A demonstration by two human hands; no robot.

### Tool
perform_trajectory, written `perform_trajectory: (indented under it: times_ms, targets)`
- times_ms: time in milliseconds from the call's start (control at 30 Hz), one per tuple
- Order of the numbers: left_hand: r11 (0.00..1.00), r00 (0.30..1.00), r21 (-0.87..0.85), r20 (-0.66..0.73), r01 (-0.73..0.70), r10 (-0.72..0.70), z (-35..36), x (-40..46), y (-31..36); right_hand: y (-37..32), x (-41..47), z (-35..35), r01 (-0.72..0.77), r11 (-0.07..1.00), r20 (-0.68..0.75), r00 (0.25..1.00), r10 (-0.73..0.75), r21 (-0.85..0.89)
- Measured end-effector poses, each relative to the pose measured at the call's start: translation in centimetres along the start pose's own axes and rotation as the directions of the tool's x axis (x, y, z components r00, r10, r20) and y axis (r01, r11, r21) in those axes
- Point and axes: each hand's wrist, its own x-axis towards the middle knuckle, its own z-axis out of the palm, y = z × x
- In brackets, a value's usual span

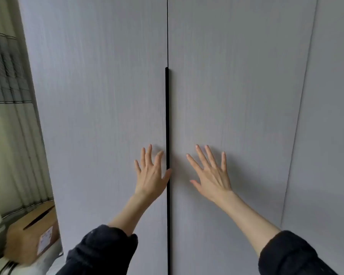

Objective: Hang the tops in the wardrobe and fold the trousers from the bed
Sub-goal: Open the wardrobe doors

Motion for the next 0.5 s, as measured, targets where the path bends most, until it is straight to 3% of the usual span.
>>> perform_trajectory:
  times_ms: [267, 500]
  targets:
    - [0.995, 0.985, -0.016, -0.139, 0.099, -0.1, 2.7, 2.6, 1.2, 0.5, 1.4, 2.9, 0.015, 1.0, 0.044, 0.999, -0.015, -0.007]
    - [0.989, 0.983, -0.106, -0.144, 0.102, -0.117, 1.5, 1.8, 1.9, 0.8, 0.7, 1.8, 0.035, 0.998, 0.09, 0.995, -0.04, 0.059]
